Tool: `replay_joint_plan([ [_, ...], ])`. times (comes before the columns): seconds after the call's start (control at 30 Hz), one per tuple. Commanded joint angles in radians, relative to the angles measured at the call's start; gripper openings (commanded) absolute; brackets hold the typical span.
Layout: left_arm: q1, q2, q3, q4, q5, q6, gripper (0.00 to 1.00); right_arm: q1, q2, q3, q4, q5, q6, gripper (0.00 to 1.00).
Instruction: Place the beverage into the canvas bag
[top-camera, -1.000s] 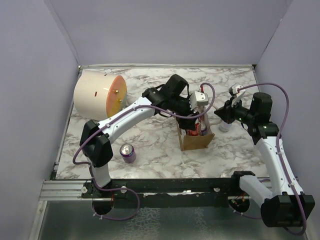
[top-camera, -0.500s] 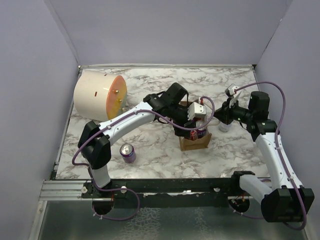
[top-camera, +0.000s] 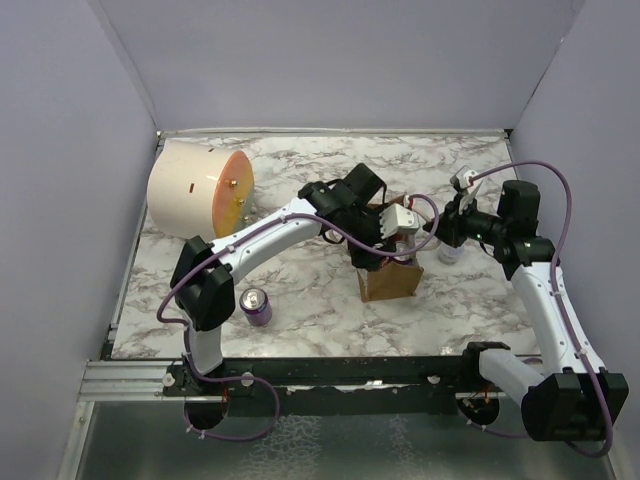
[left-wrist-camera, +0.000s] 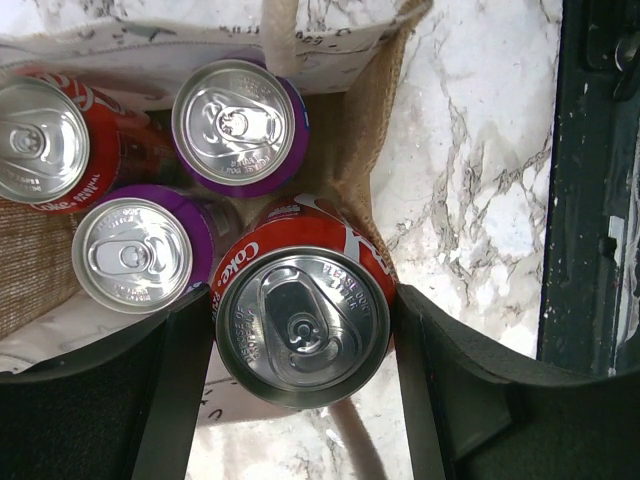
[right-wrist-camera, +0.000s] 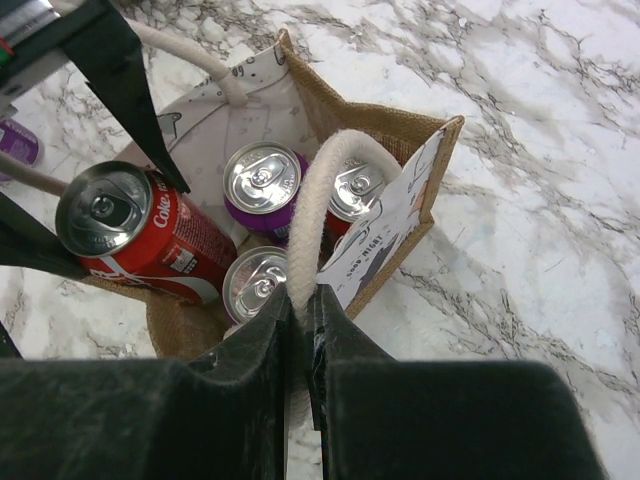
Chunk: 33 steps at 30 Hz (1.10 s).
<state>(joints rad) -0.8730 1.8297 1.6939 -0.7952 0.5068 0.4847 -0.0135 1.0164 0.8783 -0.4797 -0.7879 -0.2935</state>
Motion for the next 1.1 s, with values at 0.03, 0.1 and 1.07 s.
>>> replay_joint_plan([
  [0.03,-0.009,0.026,0.034,-0.008,-0.038,0.025,0.00,-0.003,0.008,0.045,-0.019,-0.008,0.017,0.01],
  [0.1,-0.010,0.032,0.028,-0.001,-0.046,0.035,0.00,-0.003,0.008,0.052,-0.022,0.024,0.027,0.01],
  [1.07,0.031,-0.047,0.004,0.097,0.003,-0.211,0.00,-0.003,-0.015,0.018,-0.018,0.019,0.019,0.01],
])
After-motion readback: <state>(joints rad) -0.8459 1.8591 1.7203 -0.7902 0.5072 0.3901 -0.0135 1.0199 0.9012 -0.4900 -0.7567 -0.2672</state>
